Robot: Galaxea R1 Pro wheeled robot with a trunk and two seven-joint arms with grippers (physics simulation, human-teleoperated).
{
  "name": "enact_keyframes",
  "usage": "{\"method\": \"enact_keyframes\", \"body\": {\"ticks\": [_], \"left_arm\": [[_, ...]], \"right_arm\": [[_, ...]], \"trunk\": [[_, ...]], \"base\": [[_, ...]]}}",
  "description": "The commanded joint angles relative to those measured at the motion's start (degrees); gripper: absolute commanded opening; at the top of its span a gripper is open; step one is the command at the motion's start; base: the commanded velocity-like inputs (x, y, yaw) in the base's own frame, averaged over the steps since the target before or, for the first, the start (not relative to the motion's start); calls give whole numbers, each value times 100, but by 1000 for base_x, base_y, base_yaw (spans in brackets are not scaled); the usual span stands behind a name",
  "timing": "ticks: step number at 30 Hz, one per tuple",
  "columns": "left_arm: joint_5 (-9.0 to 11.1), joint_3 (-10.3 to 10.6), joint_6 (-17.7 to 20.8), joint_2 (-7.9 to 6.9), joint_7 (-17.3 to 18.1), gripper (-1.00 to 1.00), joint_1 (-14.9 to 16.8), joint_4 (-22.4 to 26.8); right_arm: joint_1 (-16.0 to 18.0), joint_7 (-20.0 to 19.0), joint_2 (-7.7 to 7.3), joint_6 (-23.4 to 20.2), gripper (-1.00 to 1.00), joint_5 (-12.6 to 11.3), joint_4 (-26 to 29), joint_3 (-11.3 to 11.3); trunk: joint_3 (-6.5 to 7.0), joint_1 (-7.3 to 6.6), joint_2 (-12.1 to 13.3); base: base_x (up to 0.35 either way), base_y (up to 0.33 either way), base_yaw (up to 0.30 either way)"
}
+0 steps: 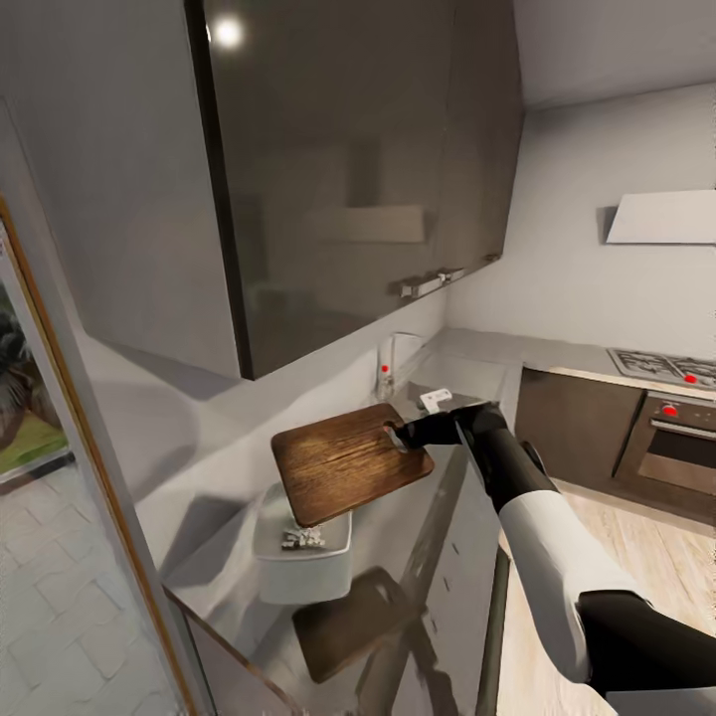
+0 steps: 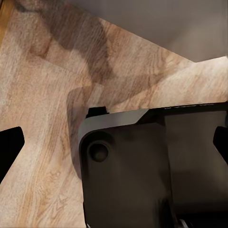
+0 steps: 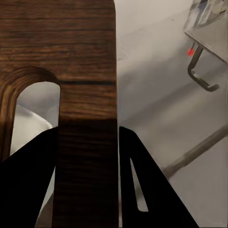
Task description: In the kitchen, take the Vidalia onion out of the sink, dice it on the chopping board with the paring knife, put the diced onion into the bowl on the countertop, then place both the paring knife and the chopping board into the sink.
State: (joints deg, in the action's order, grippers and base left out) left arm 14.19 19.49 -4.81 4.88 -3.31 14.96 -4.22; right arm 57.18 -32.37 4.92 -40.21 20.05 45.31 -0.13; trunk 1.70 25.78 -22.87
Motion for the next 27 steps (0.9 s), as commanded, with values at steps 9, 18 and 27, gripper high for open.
{"method": "enact_keyframes", "body": {"ticks": [9,18,27], "left_arm": [[60,45,-38,-19,-31,100,7,-32],[66,46,-38,-66,-54,100,7,-32],[66,46,-29,-66,-56,100,7,-30]], "right_arm": [[-1,-66,14,5,-100,28,-21,-13],[1,-62,9,4,-100,33,-22,-13],[-3,-59,16,4,-100,34,-22,-13]], "trunk": [[-3,0,-5],[-16,0,-5],[-64,0,-5]], "base": [[-246,-187,0],[-209,-262,81],[-206,-259,206]]}}
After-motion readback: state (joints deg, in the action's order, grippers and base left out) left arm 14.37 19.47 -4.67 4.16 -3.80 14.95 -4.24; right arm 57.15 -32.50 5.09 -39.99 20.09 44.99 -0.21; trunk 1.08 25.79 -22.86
